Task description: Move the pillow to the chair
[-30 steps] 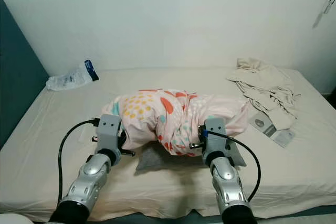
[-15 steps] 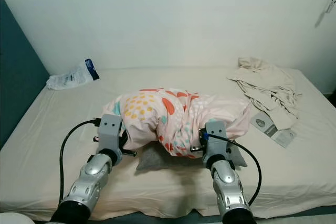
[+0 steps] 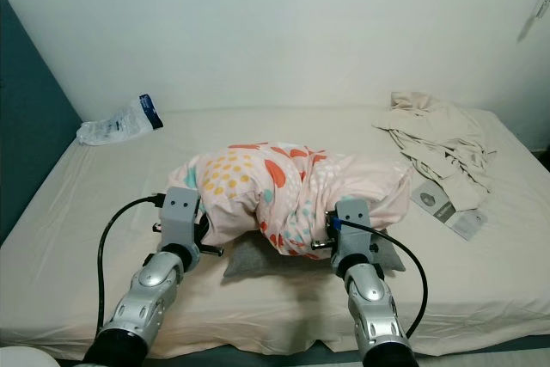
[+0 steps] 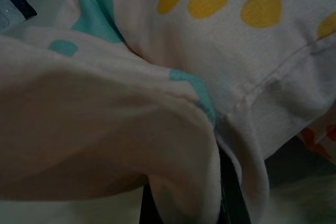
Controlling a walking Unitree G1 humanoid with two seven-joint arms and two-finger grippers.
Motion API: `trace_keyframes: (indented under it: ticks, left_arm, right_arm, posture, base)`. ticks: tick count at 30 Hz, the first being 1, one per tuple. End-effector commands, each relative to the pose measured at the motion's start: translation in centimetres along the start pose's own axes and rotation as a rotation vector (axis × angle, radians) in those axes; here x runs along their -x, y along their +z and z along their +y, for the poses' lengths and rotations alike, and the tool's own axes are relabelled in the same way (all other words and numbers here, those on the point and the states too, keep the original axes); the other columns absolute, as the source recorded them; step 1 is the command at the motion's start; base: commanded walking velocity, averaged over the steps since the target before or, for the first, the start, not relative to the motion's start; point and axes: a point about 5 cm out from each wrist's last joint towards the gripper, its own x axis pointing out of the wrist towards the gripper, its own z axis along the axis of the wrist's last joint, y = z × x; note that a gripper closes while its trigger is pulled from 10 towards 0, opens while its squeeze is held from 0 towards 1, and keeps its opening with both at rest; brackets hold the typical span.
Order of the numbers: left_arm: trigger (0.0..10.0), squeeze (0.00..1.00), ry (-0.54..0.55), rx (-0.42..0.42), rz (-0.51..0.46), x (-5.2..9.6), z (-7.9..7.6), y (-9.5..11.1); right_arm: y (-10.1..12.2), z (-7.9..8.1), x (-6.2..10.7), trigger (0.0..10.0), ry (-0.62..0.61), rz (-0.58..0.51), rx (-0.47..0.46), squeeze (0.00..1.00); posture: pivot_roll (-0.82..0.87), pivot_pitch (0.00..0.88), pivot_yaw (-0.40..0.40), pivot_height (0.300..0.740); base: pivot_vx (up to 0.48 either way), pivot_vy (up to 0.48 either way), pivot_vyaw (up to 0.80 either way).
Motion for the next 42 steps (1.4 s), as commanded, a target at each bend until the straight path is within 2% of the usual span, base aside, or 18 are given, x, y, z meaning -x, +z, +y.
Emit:
trace_keyframes:
  ticks: [1,13,16,22,26,42]
  left_arm:
    - [10.0,0.00,-0.054,-0.009,-0.041,-0.2,-1.1,0.7]
    - [10.0,0.00,-0.051,-0.014,-0.040,-0.2,-1.0,0.7]
    - [10.0,0.00,-0.048,-0.015,-0.044,-0.1,-1.1,0.7]
    - [10.0,0.00,-0.038,-0.005,-0.045,-0.2,-1.0,0.7]
    - [10.0,0.00,-0.006,0.010,-0.052,-0.3,-0.4,1.0]
    - [10.0,0.00,0.022,-0.004,-0.054,-0.1,0.1,0.9]
  right_arm:
    - [-0.4,1.8,0.0,10.0,0.067,0.017,0.004,0.00]
    - [-0.2,2.0,-0.2,10.0,0.072,0.011,0.007,0.00]
    - [-0.2,2.2,-0.2,10.0,0.086,0.023,-0.022,0.00]
    - [-0.1,2.1,-0.2,10.0,0.083,0.013,0.006,0.00]
    - [-0.2,1.8,-0.3,10.0,0.081,0.015,0.004,0.00]
    - [0.0,1.8,-0.5,10.0,0.088,0.014,0.018,0.00]
  posture:
    - [-0.04,0.076,-0.004,0.740]
    - [-0.03,0.069,-0.007,0.740]
    - [-0.03,0.062,-0.007,0.740]
    - [-0.04,0.055,-0.005,0.740]
    - [-0.03,0.050,-0.010,0.740]
    - [-0.03,0.057,-0.017,0.740]
  base:
    - [0.000,0.000,0.00]
    - [0.000,0.000,0.00]
    - [0.000,0.000,-0.80]
    - [0.000,0.000,-0.80]
    - [0.000,0.000,-0.80]
    - [0.000,0.000,-0.80]
